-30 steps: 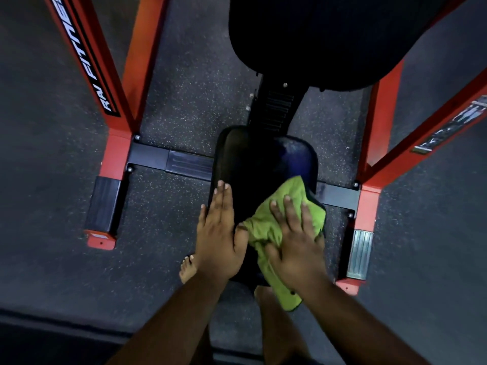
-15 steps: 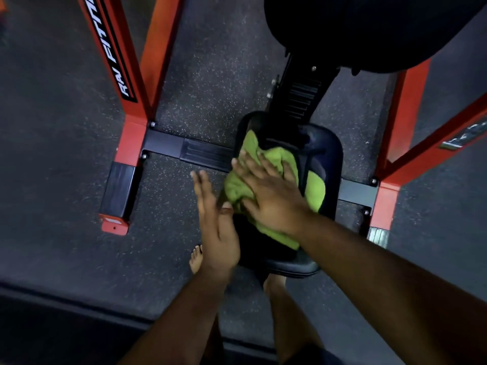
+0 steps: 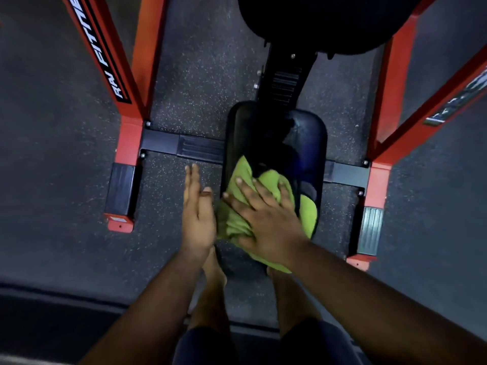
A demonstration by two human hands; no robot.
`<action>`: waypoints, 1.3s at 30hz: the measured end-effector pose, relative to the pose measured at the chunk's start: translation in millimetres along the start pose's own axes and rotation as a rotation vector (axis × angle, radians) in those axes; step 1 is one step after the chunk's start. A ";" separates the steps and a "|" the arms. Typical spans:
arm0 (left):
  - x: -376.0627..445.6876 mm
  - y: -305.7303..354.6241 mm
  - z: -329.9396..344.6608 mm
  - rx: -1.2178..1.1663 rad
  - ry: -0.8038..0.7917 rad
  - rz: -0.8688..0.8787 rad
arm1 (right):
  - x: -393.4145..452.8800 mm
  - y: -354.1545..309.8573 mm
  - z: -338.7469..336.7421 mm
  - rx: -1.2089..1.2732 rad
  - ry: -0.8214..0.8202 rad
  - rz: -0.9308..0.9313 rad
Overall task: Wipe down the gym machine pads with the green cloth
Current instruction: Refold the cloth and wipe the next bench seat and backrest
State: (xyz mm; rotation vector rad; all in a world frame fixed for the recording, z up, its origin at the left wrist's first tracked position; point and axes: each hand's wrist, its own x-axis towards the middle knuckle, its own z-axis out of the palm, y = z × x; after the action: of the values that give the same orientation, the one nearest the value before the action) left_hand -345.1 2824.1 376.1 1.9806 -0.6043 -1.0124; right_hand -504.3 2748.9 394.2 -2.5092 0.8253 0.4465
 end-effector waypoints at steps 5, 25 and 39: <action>-3.2 2.5 11.4 0.264 -0.175 0.047 | -26.6 85.0 1.7 0.288 -0.001 0.463; 22.2 2.0 53.0 0.769 -0.169 0.283 | 110.7 132.7 -28.3 0.261 0.011 0.626; 25.0 1.4 53.3 0.778 -0.191 0.295 | 126.0 161.1 -30.8 0.237 0.022 0.576</action>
State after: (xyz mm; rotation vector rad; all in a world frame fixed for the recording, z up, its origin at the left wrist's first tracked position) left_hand -375.1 2782.0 347.9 2.3430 -1.5271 -0.8514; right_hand -502.8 2558.3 313.9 -2.0366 1.5187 0.4685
